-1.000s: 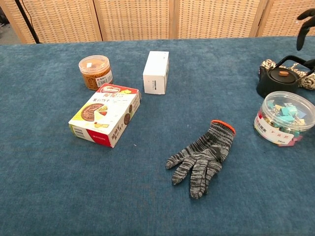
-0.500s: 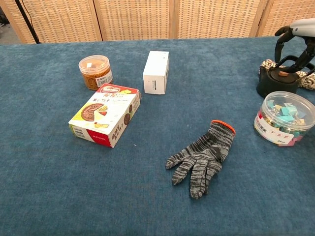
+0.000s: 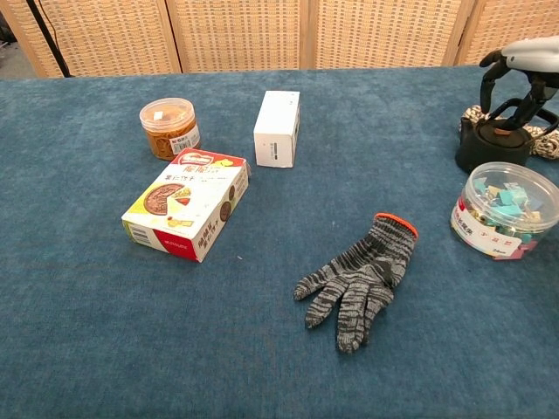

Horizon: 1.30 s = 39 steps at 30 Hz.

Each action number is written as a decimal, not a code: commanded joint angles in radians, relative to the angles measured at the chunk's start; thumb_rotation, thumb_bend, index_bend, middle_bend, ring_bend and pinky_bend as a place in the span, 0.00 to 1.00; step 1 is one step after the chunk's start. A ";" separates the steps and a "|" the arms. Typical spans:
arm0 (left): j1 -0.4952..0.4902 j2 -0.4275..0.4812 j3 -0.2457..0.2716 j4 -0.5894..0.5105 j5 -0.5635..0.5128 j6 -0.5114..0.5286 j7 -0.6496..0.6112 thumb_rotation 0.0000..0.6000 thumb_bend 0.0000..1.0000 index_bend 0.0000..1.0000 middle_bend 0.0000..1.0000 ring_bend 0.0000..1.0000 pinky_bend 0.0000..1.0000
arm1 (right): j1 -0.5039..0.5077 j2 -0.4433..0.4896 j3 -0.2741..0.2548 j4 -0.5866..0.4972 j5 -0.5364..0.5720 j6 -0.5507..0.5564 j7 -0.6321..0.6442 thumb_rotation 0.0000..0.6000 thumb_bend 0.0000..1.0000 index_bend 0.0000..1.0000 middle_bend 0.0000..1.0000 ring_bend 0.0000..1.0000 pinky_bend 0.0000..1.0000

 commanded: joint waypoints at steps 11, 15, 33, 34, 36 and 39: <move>0.000 -0.002 -0.002 0.002 -0.004 0.002 0.006 1.00 0.04 0.00 0.00 0.00 0.00 | 0.015 -0.030 -0.026 0.047 0.005 -0.010 0.006 1.00 0.39 0.43 0.00 0.00 0.00; 0.002 -0.002 -0.003 0.002 -0.004 0.004 0.006 1.00 0.04 0.00 0.00 0.00 0.00 | 0.019 -0.034 -0.032 0.060 0.009 -0.007 0.001 1.00 0.39 0.44 0.00 0.00 0.00; 0.001 -0.003 -0.002 0.001 -0.006 0.000 0.009 1.00 0.04 0.00 0.00 0.00 0.00 | 0.016 -0.049 -0.052 0.107 0.020 -0.006 -0.001 1.00 0.39 0.45 0.00 0.00 0.00; 0.001 -0.003 -0.002 0.001 -0.006 0.001 0.010 1.00 0.04 0.00 0.00 0.00 0.00 | 0.016 -0.051 -0.052 0.111 0.020 -0.007 -0.001 1.00 0.39 0.45 0.00 0.00 0.00; 0.001 -0.003 -0.002 0.001 -0.006 0.000 0.010 1.00 0.04 0.00 0.00 0.00 0.00 | 0.017 -0.054 -0.052 0.118 0.021 -0.009 0.000 1.00 0.39 0.45 0.00 0.00 0.00; 0.000 -0.004 -0.002 0.001 -0.006 -0.001 0.011 1.00 0.04 0.00 0.00 0.00 0.00 | 0.020 -0.060 -0.052 0.130 0.024 -0.015 -0.002 1.00 0.40 0.45 0.00 0.00 0.00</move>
